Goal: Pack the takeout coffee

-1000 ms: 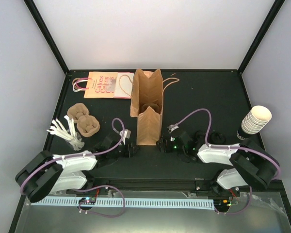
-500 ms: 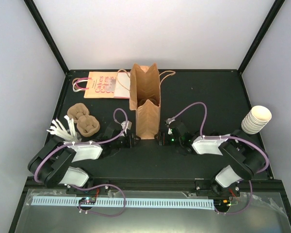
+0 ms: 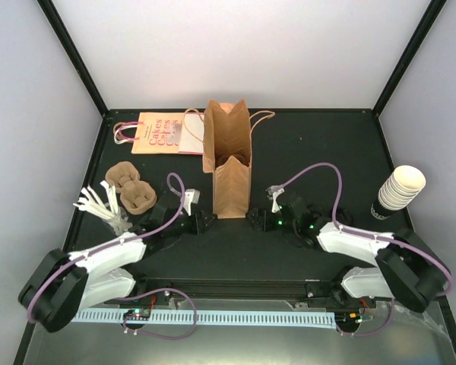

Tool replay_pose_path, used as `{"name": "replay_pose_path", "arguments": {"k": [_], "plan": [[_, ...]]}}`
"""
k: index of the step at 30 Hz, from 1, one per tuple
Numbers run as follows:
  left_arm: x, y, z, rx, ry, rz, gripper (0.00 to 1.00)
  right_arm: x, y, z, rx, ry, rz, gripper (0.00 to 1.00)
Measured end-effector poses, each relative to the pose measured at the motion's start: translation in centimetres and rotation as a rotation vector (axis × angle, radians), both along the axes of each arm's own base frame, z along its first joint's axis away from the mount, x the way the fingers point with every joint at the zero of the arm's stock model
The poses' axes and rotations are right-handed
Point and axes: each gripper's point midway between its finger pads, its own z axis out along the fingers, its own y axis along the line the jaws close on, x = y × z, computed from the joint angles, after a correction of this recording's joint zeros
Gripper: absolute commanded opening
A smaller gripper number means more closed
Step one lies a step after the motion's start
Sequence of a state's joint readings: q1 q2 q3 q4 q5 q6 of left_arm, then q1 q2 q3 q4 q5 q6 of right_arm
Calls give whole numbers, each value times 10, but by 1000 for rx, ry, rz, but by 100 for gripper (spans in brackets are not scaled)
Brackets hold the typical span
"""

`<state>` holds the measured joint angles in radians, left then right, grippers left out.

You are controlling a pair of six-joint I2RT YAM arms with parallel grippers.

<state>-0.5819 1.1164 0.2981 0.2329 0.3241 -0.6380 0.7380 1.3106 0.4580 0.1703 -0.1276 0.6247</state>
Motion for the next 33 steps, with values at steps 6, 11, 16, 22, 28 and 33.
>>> {"name": "replay_pose_path", "arguments": {"k": [6,11,16,22,28,33], "plan": [[-16,10,18,-13,-17,-1,53,-16,-17,7,-26,-2,2,90],[-28,18,22,-2,0,-2,57,-22,-31,16,-73,-6,-14,91],[-39,26,22,41,66,-1,68,-21,-46,21,-159,12,-54,99],[-47,31,49,46,81,6,94,-18,-61,37,-240,34,-114,100],[-54,41,64,40,61,35,99,-8,-73,55,-304,3,-176,100],[-55,49,61,60,69,70,99,-9,-86,56,-380,17,-200,100]]}}
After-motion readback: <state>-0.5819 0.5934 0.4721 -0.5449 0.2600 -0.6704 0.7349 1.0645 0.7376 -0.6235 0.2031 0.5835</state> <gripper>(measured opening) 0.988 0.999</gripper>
